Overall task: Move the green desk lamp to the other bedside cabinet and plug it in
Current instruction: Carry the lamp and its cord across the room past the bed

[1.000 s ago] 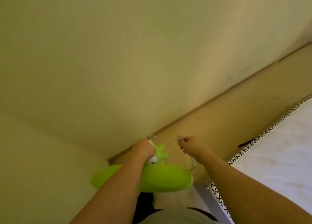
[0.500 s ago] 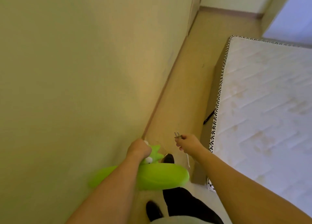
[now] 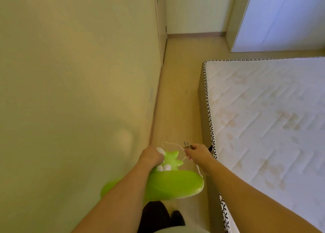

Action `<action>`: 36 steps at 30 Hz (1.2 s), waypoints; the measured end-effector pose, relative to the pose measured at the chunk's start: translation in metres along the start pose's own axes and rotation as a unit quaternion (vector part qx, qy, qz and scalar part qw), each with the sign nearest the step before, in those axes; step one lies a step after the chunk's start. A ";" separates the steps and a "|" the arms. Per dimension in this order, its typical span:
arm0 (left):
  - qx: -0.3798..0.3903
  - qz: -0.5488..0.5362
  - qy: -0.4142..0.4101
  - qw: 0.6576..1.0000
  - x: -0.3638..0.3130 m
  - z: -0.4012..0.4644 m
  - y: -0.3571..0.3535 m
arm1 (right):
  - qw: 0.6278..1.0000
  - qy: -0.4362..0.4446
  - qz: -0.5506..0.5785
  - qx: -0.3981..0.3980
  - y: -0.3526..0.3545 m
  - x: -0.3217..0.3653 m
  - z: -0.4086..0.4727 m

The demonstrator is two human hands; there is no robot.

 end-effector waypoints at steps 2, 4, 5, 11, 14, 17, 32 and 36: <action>0.005 0.021 -0.023 0.999 -0.027 0.027 0.003 | 1.000 -0.017 0.008 -0.017 0.016 0.005 0.022; 0.016 0.030 -0.032 0.999 -0.050 0.057 0.007 | 0.999 -0.036 0.023 -0.028 0.029 0.011 0.048; 0.022 0.034 -0.034 0.999 -0.061 0.073 0.009 | 0.998 -0.046 0.035 -0.035 0.034 0.016 0.063; 0.064 0.076 -0.037 0.994 -0.123 0.198 0.042 | 0.995 -0.066 0.042 -0.057 0.067 0.079 0.174; 0.070 0.087 -0.048 0.993 -0.171 0.253 0.066 | 0.995 -0.070 0.027 -0.064 0.097 0.132 0.218; 0.073 0.108 -0.080 0.988 -0.221 0.292 0.080 | 0.994 -0.064 0.026 -0.082 0.128 0.175 0.256; 0.060 0.086 -0.056 0.993 -0.429 0.526 0.139 | 0.991 -0.091 0.090 -0.050 0.233 0.280 0.514; 0.054 0.103 -0.060 0.991 -0.513 0.580 0.160 | 0.990 -0.071 0.110 -0.054 0.292 0.329 0.594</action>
Point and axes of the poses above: each hand's wrist, its own z-axis towards the middle knuckle, its own y-axis out of the back of the hand, x = y × z, the point moved 7 cm from there along z, towards the middle knuckle, and after that the axes turned 14 degrees about -z, right-handed, at the moved point
